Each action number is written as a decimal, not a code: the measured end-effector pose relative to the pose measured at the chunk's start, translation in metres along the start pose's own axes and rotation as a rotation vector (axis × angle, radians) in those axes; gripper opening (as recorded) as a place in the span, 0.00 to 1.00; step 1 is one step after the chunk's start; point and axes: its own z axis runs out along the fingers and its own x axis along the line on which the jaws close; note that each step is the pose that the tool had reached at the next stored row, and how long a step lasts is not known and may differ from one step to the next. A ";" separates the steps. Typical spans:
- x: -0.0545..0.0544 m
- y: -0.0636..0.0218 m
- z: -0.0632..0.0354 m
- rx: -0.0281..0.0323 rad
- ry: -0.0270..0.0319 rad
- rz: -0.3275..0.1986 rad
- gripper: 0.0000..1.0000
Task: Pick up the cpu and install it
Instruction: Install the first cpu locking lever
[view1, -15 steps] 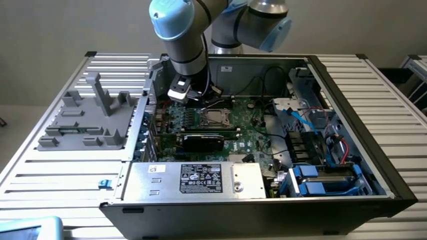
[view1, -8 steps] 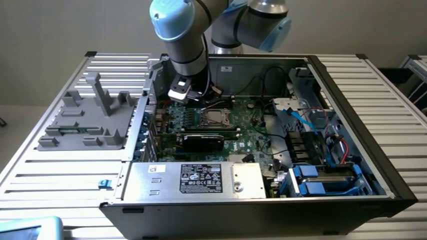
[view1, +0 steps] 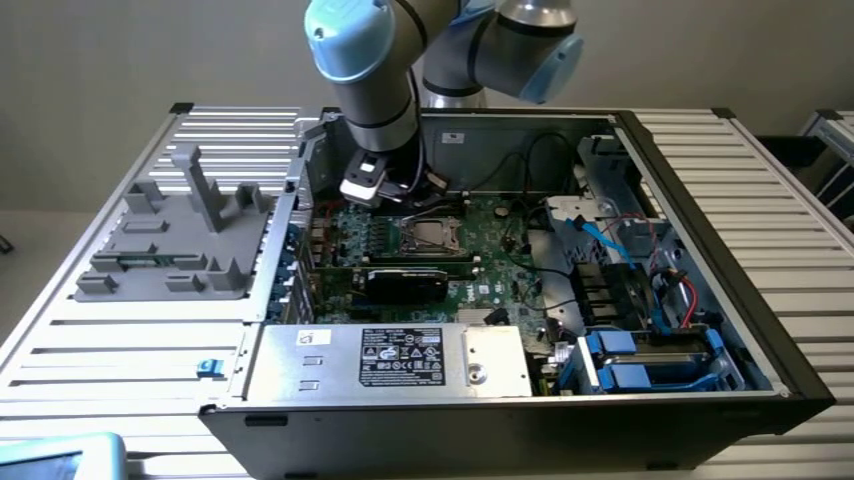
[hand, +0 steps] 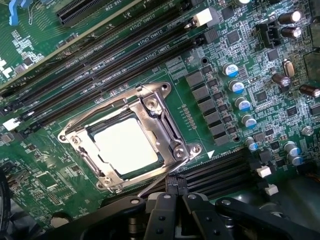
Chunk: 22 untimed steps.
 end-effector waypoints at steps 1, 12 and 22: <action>0.001 -0.0004 0.0003 0.0000 0.0001 0.000 0.11; 0.007 -0.0025 0.0034 -0.0002 0.0013 0.004 0.11; 0.007 -0.0028 0.0036 -0.0073 -0.0057 0.020 0.11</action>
